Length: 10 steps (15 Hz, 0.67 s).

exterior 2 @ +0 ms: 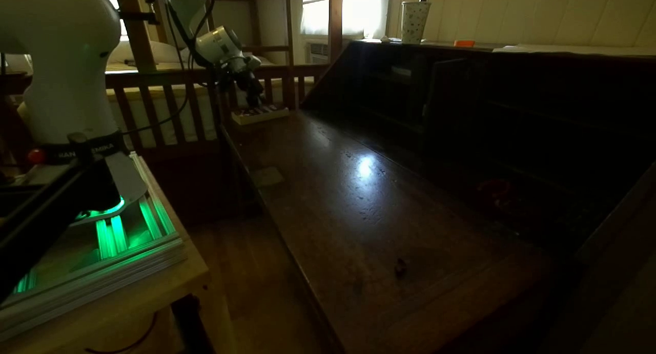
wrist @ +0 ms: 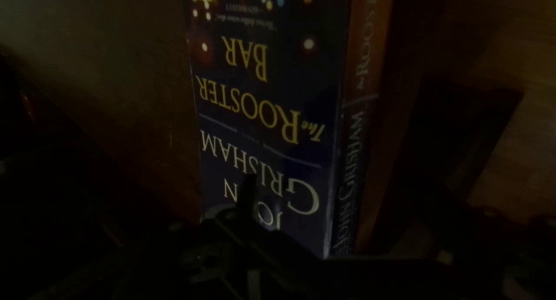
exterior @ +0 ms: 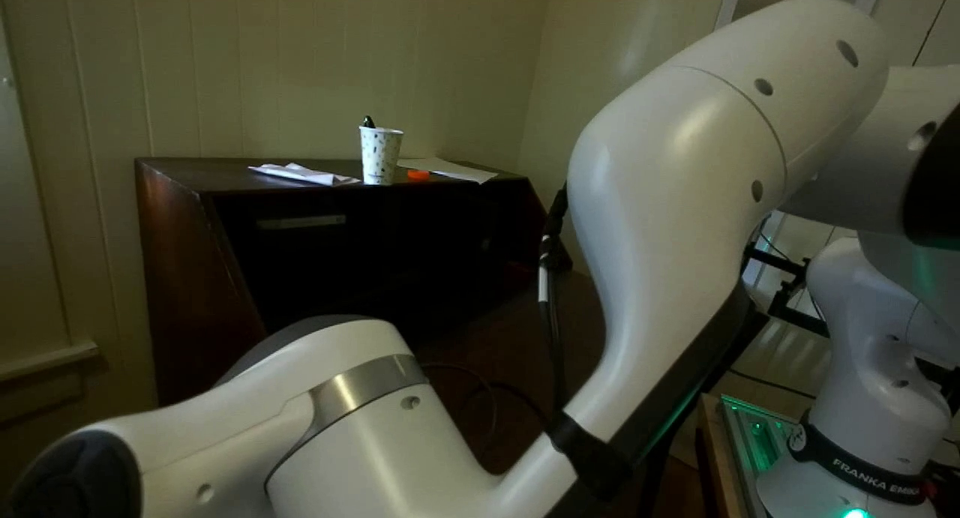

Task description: Move the book to the left then put it on the top shelf of the desk

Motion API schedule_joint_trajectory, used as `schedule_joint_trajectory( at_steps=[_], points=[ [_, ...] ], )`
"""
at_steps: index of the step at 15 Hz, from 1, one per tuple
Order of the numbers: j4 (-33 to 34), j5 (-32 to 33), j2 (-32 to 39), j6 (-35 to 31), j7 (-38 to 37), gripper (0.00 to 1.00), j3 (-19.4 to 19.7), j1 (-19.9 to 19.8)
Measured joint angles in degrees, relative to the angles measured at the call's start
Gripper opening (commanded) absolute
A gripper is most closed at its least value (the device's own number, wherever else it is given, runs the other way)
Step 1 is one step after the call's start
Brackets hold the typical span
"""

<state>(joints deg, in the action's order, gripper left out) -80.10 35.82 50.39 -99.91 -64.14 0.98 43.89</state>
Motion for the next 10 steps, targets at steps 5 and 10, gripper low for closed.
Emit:
schedule_joint_trajectory(
  at_steps=[5,10],
  points=[
    [1.34,0.79,1.44,1.92,-0.44,0.82,0.68,0.55],
    [1.58,1.59,1.95,3.80,-0.87,0.74,0.78,0.88]
  ],
)
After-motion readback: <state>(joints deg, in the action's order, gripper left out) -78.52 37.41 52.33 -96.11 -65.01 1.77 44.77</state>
